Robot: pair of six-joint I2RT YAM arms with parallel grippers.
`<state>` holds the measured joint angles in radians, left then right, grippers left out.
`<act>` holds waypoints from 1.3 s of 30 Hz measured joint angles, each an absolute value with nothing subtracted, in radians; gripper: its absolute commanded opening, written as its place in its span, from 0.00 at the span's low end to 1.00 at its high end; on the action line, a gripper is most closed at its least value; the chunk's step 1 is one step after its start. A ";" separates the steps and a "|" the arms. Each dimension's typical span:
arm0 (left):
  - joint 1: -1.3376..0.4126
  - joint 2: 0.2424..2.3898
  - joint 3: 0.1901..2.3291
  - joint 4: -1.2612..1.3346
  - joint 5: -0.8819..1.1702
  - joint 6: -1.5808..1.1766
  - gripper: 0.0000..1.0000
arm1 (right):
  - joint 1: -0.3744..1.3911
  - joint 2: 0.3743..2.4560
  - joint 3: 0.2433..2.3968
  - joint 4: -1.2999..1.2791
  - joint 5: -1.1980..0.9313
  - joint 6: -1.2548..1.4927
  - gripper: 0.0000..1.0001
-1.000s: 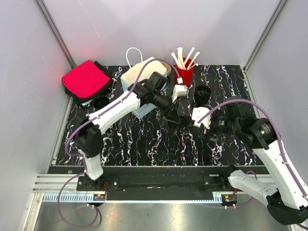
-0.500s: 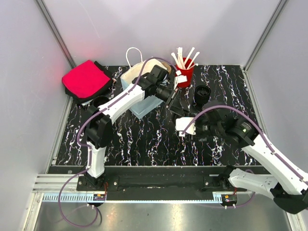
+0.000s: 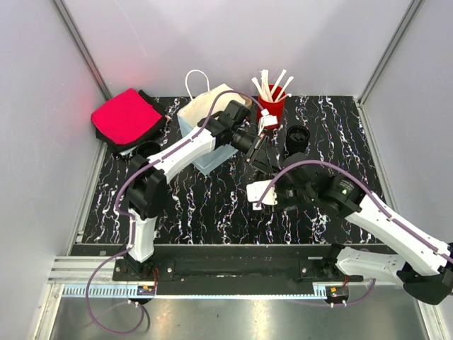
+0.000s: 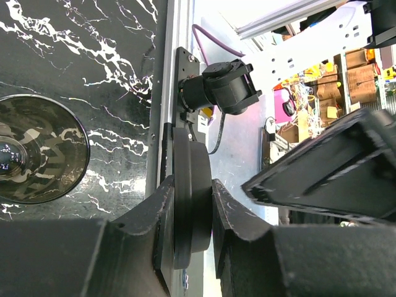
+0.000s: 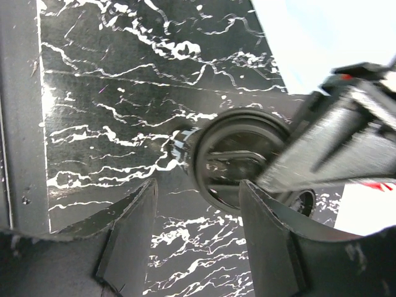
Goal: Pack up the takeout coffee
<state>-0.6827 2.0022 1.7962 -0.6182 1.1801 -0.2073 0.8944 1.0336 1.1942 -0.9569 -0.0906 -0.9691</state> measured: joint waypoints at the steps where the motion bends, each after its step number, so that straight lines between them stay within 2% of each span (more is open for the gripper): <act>1: -0.683 2.002 1.795 -0.613 1.182 -0.212 0.00 | 0.899 1.035 1.184 -0.953 -0.088 -0.970 0.62; 5: -0.683 2.002 1.794 -0.599 1.192 -0.224 0.00 | 0.911 1.042 1.139 -0.931 -0.064 -0.976 0.61; 11: -0.683 2.002 1.793 -0.580 1.205 -0.239 0.00 | 0.917 1.049 1.087 -0.883 -0.031 -0.979 0.53; 19: -0.683 2.002 1.789 -0.572 1.209 -0.247 0.00 | 0.921 1.049 1.068 -0.827 0.015 -0.984 0.37; 28: -0.683 2.002 1.789 -0.572 1.209 -0.249 0.00 | 0.923 1.049 1.044 -0.810 0.046 -0.993 0.28; 32: -0.683 2.002 1.789 -0.572 1.209 -0.249 0.00 | 0.924 1.049 1.043 -0.801 0.057 -0.998 0.18; 33: -0.683 2.002 1.789 -0.571 1.209 -0.249 0.00 | 0.924 1.049 1.043 -0.798 0.060 -0.999 0.11; 36: -0.682 2.002 1.789 -0.566 1.209 -0.249 0.08 | 0.928 1.049 1.043 -0.794 0.062 -1.003 0.03; 39: -0.682 2.000 1.785 -0.564 1.209 -0.249 0.17 | 0.934 1.048 1.043 -0.791 0.063 -1.007 0.00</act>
